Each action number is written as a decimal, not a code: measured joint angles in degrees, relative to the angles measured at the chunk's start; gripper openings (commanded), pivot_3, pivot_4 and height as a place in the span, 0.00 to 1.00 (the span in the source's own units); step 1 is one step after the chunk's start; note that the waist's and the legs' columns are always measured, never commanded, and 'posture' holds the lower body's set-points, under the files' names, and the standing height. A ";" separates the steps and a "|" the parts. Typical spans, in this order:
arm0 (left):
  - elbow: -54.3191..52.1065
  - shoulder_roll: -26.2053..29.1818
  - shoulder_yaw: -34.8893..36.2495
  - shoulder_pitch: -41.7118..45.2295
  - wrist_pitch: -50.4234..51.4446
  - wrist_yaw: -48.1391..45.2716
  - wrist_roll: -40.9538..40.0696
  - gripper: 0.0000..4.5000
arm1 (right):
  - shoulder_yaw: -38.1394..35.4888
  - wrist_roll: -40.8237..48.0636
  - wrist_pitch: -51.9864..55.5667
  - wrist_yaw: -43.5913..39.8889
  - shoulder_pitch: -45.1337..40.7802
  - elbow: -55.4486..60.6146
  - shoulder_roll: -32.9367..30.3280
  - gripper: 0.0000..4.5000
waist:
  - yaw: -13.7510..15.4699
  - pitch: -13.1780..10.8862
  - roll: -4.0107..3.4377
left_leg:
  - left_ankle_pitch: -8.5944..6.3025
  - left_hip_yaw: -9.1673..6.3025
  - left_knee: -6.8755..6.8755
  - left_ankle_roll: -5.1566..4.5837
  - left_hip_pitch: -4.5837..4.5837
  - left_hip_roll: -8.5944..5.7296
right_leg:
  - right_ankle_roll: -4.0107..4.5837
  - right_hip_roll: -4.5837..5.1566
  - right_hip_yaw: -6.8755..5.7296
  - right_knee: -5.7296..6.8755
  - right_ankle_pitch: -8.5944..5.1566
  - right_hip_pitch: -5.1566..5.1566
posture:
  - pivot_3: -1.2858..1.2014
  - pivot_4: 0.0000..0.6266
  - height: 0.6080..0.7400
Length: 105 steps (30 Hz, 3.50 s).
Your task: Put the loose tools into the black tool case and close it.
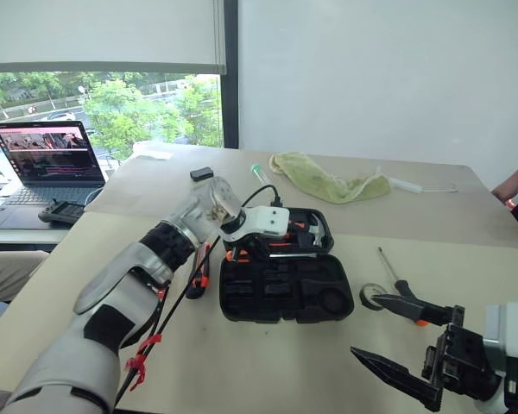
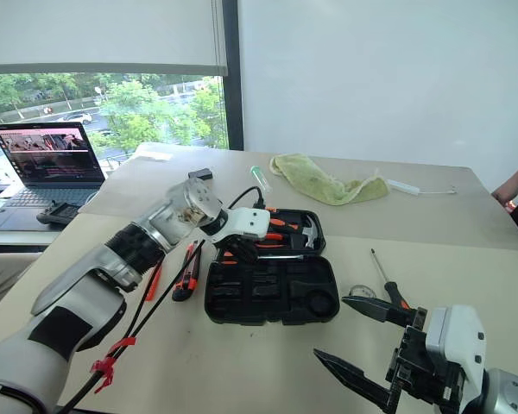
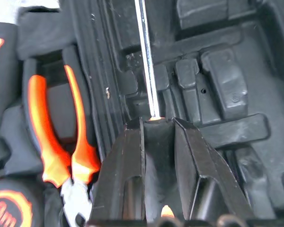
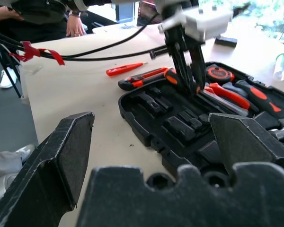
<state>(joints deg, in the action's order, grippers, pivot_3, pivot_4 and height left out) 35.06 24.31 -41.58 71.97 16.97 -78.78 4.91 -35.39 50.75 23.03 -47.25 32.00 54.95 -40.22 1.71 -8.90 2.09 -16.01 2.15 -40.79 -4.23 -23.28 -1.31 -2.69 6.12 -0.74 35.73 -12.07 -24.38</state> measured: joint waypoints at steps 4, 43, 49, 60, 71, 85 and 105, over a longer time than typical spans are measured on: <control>4.52 -2.41 0.01 0.36 -1.25 0.31 3.40 0.10 | -1.75 -0.04 -0.53 0.04 2.83 0.22 1.43 1.00 | 0.14 0.00 0.00 | -0.07 0.00 -0.12 -0.11 -0.02 -0.03 | -0.11 0.05 0.02 0.02 0.02 0.03 | 0.52 0.24 1.00; -4.63 0.05 23.96 -3.59 16.30 -1.29 -0.53 0.10 | -5.68 -1.19 -2.92 -2.32 8.52 -1.58 4.27 1.00 | -0.27 0.00 -0.11 | -0.15 -0.04 -0.21 -0.20 0.04 -0.05 | -0.24 0.23 0.04 0.10 0.02 0.06 | 0.52 0.24 1.00; -14.28 -5.86 34.58 -17.32 27.42 7.25 -11.15 0.00 | -4.56 -2.18 -3.31 -2.41 7.75 -2.01 4.35 1.00 | -0.05 -0.01 -0.11 | -0.15 -0.12 -0.29 -0.19 0.00 -0.08 | -0.25 0.29 0.02 0.14 0.03 0.07 | 0.52 0.24 1.00; -14.22 -18.79 35.70 -28.31 21.95 33.59 -11.00 0.00 | -3.32 -2.41 -3.89 -1.30 9.18 -0.59 6.03 1.00 | 0.52 0.03 -0.17 | -0.15 -0.10 -0.19 -0.16 0.15 -0.10 | -0.24 0.35 0.14 0.13 0.08 0.13 | 0.52 0.24 1.00; -16.04 -20.94 38.65 -29.70 19.44 42.43 -13.83 0.00 | -3.63 -2.33 -4.50 -1.14 11.16 0.14 6.80 1.00 | 0.56 0.04 -0.19 | -0.16 -0.11 -0.15 -0.14 0.14 -0.08 | -0.22 0.41 0.13 0.08 0.09 0.11 | 0.52 0.24 1.00; -13.47 -17.30 29.69 -27.69 20.24 44.18 -9.53 0.00 | -3.48 -2.80 -5.46 -0.81 11.32 0.14 6.97 1.00 | 0.55 1.22 -0.66 | -0.18 -0.09 -0.04 -0.13 0.61 -0.08 | -0.20 0.40 0.13 -0.02 0.06 0.58 | 0.52 0.24 1.00; -1.35 -15.12 19.79 -25.97 -7.16 43.49 2.06 0.00 | 0.84 -3.87 0.08 11.31 7.14 0.82 3.45 1.00 | 0.91 1.72 -1.00 | -0.38 -0.09 0.17 -0.27 1.25 0.10 | -0.21 0.82 -0.04 -0.83 -0.04 1.28 | 0.52 0.24 1.00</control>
<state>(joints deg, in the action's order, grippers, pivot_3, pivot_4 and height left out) 33.71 9.19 -21.79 46.00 9.82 -35.29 6.97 -34.55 46.88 23.11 -35.93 39.14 55.77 -36.76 2.63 -7.18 1.09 -16.38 2.06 -40.62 -4.50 -22.03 -1.21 -2.90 6.94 -0.78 34.90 -12.11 -23.10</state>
